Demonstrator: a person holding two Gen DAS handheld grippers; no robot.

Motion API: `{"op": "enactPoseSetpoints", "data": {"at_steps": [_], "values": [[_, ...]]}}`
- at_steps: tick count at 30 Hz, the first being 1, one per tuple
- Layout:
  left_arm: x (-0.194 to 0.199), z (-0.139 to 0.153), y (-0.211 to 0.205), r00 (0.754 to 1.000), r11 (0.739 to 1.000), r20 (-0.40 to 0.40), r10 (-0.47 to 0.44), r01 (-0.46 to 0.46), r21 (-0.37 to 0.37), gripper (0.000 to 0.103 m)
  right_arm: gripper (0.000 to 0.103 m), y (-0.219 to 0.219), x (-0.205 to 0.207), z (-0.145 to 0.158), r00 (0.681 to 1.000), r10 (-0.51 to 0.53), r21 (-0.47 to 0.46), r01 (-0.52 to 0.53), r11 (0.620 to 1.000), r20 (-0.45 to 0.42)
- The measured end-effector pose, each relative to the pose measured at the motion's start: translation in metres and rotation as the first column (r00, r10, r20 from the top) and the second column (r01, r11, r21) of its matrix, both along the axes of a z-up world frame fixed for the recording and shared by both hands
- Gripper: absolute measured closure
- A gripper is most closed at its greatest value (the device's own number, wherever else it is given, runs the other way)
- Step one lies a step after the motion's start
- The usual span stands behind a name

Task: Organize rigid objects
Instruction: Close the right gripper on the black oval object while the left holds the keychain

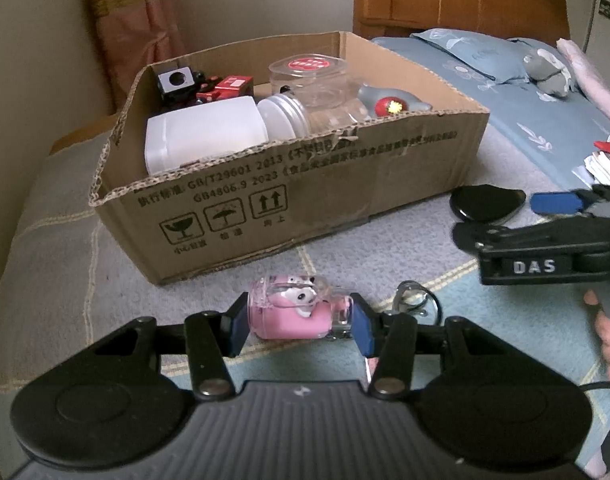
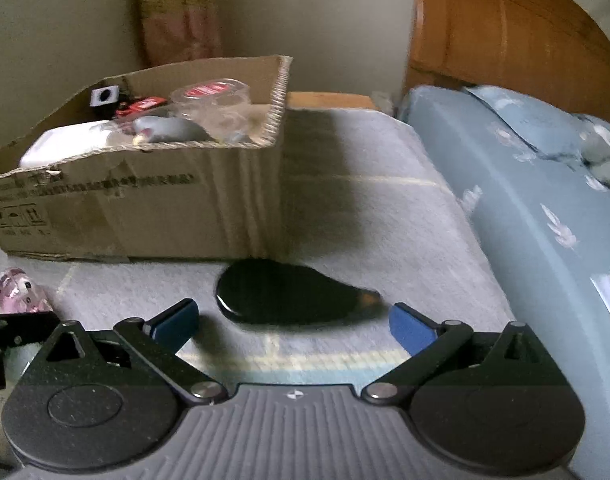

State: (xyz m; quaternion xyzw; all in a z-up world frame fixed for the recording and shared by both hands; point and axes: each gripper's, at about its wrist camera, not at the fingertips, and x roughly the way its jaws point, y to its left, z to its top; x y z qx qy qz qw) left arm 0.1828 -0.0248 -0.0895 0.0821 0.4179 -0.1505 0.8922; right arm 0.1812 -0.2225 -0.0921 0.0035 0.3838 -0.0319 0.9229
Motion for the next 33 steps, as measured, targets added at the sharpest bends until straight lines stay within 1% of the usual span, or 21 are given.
{"op": "enactPoseSetpoints", "data": {"at_steps": [4,6,8,10,11,14,15,16,18,20,21,22,23,25,27,28,31,33], "values": [[-0.001,0.000,0.000,1.000,1.000,0.007,-0.016,0.016,0.005,0.053,0.000,0.004,-0.004,-0.001,1.000,-0.010,0.009,0.010,1.000,0.001],[0.000,0.000,0.000,1.000,1.000,0.008,-0.020,0.020,0.006,0.053,0.002,0.007,-0.001,-0.002,1.000,-0.020,-0.005,0.020,1.000,0.013],[0.000,0.000,0.000,1.000,1.000,0.005,-0.024,0.024,0.005,0.053,0.007,0.010,0.002,-0.001,1.000,-0.023,-0.002,0.023,1.000,0.021],[0.001,0.000,0.001,1.000,1.000,0.003,-0.025,0.025,0.001,0.053,0.016,0.010,0.005,0.001,0.999,-0.024,-0.006,0.024,1.000,0.026],[0.001,0.000,0.001,1.000,1.000,0.003,-0.028,0.028,0.001,0.053,0.017,0.010,0.005,0.002,0.999,-0.019,-0.007,0.019,1.000,0.026],[0.001,0.000,0.001,0.999,0.999,0.000,-0.035,0.035,0.007,0.053,0.027,0.008,0.005,0.005,1.000,0.001,-0.009,-0.001,1.000,0.026],[0.001,0.000,0.001,0.999,0.999,-0.001,-0.038,0.038,0.007,0.053,0.032,0.007,0.005,0.005,1.000,0.014,-0.010,-0.014,1.000,0.026],[0.002,0.000,0.001,0.999,0.999,-0.004,-0.040,0.040,0.006,0.053,0.034,0.007,0.005,0.006,0.999,0.029,-0.016,-0.029,0.999,0.024],[0.002,0.001,0.002,0.999,0.999,-0.009,-0.044,0.044,0.004,0.053,0.035,0.005,0.006,0.007,0.999,0.050,-0.016,-0.049,0.999,0.015],[0.001,0.001,0.002,0.999,0.999,-0.007,-0.049,0.049,0.008,0.053,0.035,0.003,0.004,0.010,0.997,0.072,-0.014,-0.072,0.997,0.004],[0.000,0.001,0.002,0.999,0.999,-0.005,-0.048,0.048,0.011,0.053,0.030,0.001,0.001,0.011,0.998,0.061,-0.009,-0.061,0.998,0.010],[-0.001,0.001,0.002,0.999,0.999,-0.003,-0.048,0.048,0.014,0.053,0.020,-0.002,-0.002,0.013,0.999,0.046,-0.001,-0.046,0.999,0.022],[-0.001,0.001,0.002,0.999,0.999,-0.002,-0.047,0.047,0.015,0.053,0.016,-0.003,-0.006,0.013,0.999,0.038,0.011,-0.038,0.999,0.030],[-0.003,0.001,0.002,0.999,0.999,-0.003,-0.046,0.046,0.015,0.053,0.014,-0.006,-0.012,0.012,0.999,0.022,0.031,-0.024,0.999,0.038],[-0.003,0.001,0.003,0.999,0.999,-0.004,-0.050,0.050,0.014,0.053,0.012,-0.005,-0.015,0.009,0.999,0.015,0.010,-0.016,1.000,0.050],[-0.003,0.001,0.003,0.999,0.998,-0.004,-0.054,0.054,0.014,0.053,0.007,-0.003,-0.015,0.008,0.997,0.040,-0.004,-0.039,0.999,0.059],[-0.001,0.001,0.004,0.998,0.998,-0.012,-0.055,0.055,0.006,0.053,0.004,-0.006,-0.008,0.007,0.991,0.108,-0.029,-0.106,0.994,0.075],[-0.001,0.001,0.004,0.998,0.998,-0.011,-0.058,0.058,0.007,0.053,0.002,-0.013,-0.001,0.006,0.985,0.160,-0.027,-0.158,0.987,0.071]]}}
